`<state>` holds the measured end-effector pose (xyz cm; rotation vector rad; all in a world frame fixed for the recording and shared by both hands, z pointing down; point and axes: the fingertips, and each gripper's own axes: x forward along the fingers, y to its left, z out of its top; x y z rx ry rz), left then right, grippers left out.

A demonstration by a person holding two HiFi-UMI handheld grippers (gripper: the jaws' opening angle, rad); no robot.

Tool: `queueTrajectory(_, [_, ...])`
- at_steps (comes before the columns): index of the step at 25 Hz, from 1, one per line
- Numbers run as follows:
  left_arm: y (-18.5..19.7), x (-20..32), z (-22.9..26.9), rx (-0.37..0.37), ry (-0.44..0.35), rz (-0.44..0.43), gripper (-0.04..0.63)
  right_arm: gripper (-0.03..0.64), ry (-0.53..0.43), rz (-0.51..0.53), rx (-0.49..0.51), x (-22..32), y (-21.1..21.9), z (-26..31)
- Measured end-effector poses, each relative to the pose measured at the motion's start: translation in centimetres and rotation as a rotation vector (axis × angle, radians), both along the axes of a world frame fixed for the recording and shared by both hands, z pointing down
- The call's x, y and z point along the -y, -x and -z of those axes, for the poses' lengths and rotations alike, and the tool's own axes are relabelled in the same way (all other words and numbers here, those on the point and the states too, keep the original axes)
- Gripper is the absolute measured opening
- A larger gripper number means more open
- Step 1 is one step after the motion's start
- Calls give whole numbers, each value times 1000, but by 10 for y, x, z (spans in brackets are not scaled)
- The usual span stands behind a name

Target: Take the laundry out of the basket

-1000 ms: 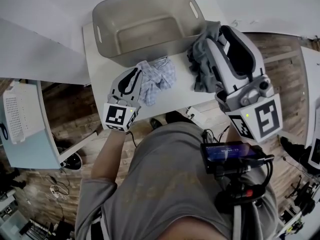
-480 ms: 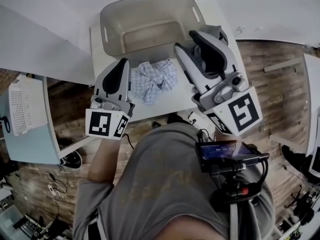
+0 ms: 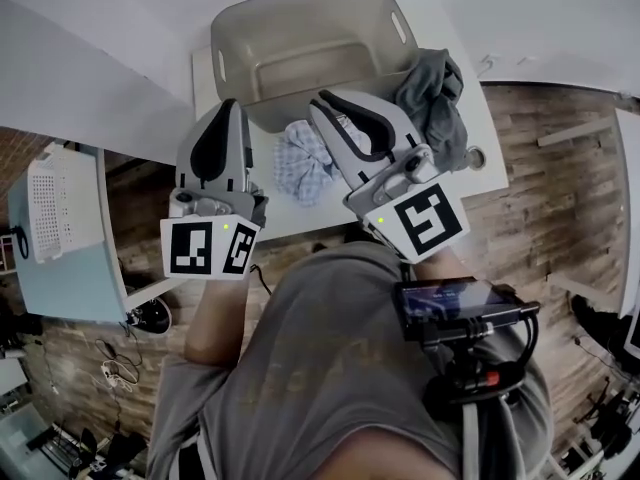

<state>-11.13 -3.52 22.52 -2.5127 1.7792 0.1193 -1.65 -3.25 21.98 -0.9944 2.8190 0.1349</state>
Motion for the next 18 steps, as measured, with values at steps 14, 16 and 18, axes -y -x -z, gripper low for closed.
queueTrajectory(14, [-13, -6, 2, 1, -12, -16, 8, 8, -22, -14, -34, -1, 5, 6])
queueTrajectory(16, [-14, -6, 2, -1, -11, -21, 8, 8, -23, -14, -36, 0, 5, 6])
queueTrajectory(18, [-17, -6, 2, -1, -14, -25, 8, 8, -22, -16, -33, 1, 4, 6])
